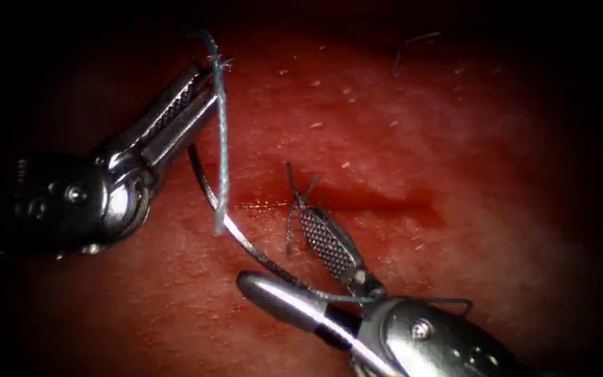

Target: Wound Closure

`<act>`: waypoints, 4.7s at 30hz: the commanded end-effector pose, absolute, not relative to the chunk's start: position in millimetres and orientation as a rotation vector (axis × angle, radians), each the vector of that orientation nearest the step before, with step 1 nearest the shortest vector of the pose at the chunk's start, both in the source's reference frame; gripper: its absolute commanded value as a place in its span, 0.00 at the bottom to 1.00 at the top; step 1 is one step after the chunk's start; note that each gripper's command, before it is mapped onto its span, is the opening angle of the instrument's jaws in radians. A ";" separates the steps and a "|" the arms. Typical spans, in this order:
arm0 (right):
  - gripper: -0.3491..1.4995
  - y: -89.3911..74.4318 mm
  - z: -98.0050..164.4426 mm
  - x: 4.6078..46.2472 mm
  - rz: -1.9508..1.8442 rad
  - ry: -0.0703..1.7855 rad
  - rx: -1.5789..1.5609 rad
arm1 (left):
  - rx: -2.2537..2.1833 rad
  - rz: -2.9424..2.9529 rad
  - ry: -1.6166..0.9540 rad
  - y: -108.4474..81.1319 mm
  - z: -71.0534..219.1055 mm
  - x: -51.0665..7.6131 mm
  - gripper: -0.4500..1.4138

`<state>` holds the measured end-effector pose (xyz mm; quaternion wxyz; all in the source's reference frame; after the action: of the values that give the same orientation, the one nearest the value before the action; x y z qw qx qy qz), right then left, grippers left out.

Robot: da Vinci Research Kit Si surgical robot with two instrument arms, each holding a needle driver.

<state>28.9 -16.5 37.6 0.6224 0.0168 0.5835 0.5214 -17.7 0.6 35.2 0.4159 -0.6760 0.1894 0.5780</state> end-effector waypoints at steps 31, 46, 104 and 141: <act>0.00 -15.6 38.6 21.4 0.548 1.026 -0.101 | -1.446 1.872 -0.160 -2.2 36.7 -17.3 0.90; 0.00 -12.7 36.3 15.8 -0.029 0.476 -0.394 | -1.414 1.954 -0.213 -3.2 34.0 -17.9 0.87; 0.00 -16.0 33.8 19.6 -0.364 0.297 -0.616 | -0.620 2.553 -0.822 3.4 41.0 -30.4 0.39; 0.99 -16.4 31.6 20.5 0.449 0.499 -0.572 | -0.748 2.236 -0.697 5.5 40.5 -27.8 0.00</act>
<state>20.2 -15.9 31.1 0.9041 -0.2795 0.2396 0.2170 -27.2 5.2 40.3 0.3357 -0.2847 -0.2686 0.8568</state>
